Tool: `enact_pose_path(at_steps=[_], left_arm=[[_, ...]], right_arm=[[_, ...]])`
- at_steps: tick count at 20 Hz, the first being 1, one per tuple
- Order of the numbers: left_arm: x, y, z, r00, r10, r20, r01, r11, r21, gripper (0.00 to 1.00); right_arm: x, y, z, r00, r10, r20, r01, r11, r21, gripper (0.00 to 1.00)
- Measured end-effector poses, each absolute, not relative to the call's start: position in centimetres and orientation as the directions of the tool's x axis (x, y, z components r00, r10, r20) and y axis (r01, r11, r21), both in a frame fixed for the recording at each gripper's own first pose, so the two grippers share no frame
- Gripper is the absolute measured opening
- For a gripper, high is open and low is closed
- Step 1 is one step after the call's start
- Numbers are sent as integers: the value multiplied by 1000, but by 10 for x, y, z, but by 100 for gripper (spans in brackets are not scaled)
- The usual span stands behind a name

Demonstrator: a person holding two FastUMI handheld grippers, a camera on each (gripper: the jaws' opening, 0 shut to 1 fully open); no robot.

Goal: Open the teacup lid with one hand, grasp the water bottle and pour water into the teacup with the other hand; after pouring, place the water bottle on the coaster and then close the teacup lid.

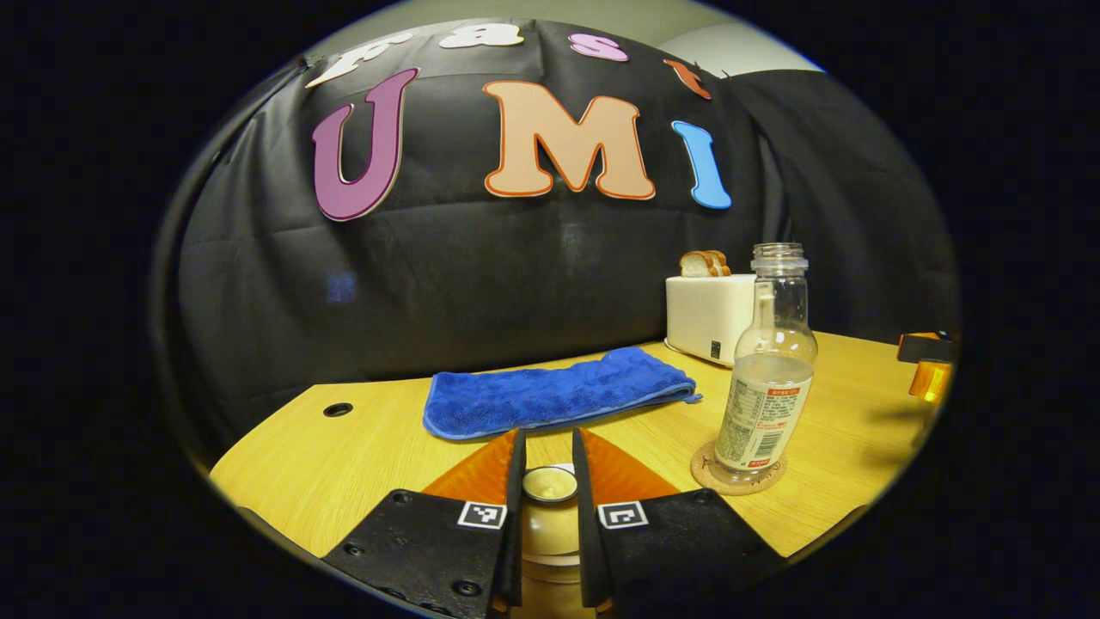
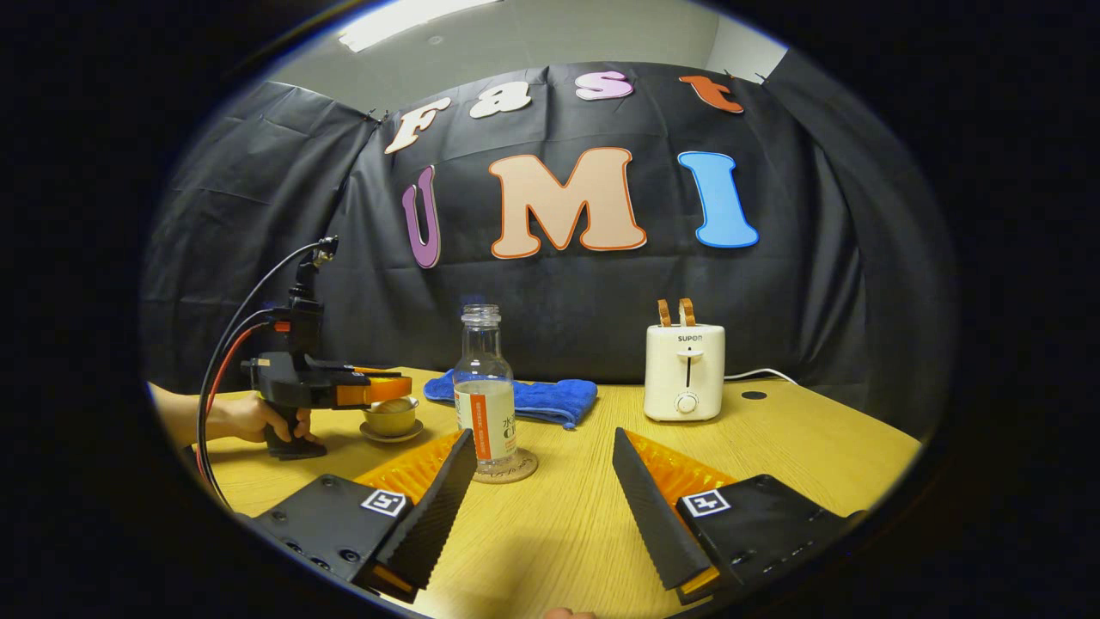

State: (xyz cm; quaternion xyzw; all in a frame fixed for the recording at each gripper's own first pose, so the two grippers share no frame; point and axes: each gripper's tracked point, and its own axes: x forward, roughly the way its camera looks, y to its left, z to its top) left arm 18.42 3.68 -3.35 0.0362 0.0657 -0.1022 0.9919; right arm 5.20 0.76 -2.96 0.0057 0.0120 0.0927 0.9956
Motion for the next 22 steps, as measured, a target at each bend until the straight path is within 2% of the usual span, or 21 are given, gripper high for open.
enact_pose_path(at_steps=[2,9,10,11,13,14,15,17,18,20,22], left_arm=[[183,36,-35,969,-200,-144,210,976,55,24],[179,36,-34,968,-206,-144,216,975,60,28],[179,37,-32,970,-204,-134,213,976,55,29],[178,39,-30,972,-202,-120,209,977,48,46],[175,43,-25,975,-202,-88,205,978,30,79],[174,44,-23,977,-200,-70,202,979,18,82],[172,46,-20,979,-198,-54,198,980,8,83],[170,48,-12,981,-192,0,192,981,-25,86],[171,47,-14,982,-189,-10,189,982,-17,89],[171,52,-16,986,-164,-18,164,986,-15,94],[169,53,-16,988,-150,-23,149,989,-16,94]], right_arm=[[52,8,-30,983,185,-23,-185,983,14,95],[53,7,-30,982,185,-23,-185,983,14,95],[52,8,-30,982,185,-23,-185,983,14,99],[53,7,-30,982,185,-22,-185,983,14,95],[52,7,-29,982,185,-22,-185,983,14,95],[52,7,-30,982,185,-22,-185,983,14,99],[53,7,-30,982,185,-22,-185,983,14,95],[53,7,-30,982,185,-22,-185,983,13,99],[53,7,-30,982,186,-22,-185,983,13,95],[52,7,-30,982,185,-21,-185,983,13,95],[53,6,-31,983,181,-22,-180,984,12,95]])
